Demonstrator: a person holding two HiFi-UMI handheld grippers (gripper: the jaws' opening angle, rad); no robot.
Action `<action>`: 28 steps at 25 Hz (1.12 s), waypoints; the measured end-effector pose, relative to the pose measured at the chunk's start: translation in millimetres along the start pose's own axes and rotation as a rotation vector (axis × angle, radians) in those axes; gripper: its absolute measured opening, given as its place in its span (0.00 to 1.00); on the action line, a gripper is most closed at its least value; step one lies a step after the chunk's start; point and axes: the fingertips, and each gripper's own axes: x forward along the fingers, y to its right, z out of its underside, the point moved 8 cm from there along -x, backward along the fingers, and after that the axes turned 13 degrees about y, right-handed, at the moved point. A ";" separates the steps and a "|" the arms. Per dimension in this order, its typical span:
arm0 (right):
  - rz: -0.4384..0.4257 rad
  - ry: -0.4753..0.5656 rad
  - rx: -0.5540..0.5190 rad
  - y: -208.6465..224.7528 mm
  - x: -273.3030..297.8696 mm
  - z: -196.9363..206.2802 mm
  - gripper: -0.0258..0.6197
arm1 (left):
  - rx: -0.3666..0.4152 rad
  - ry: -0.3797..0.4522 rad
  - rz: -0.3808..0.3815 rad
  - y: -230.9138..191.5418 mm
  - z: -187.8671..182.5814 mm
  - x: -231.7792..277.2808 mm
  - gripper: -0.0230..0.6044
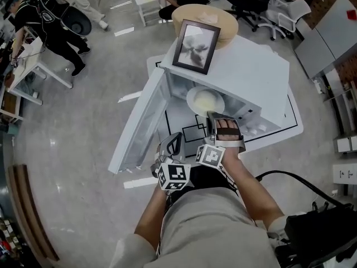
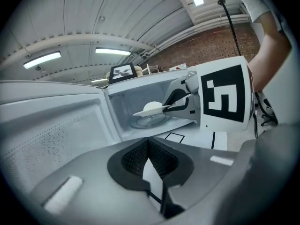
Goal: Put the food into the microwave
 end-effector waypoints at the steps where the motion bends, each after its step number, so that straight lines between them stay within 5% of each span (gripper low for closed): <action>1: -0.002 -0.004 0.000 0.1 5.4 0.9 0.09 | 0.003 -0.002 0.001 -1.4 1.9 2.4 0.05; 28: -0.041 -0.163 -0.010 1.1 95.0 31.8 0.09 | -0.052 -0.045 0.031 -14.8 22.5 26.7 0.05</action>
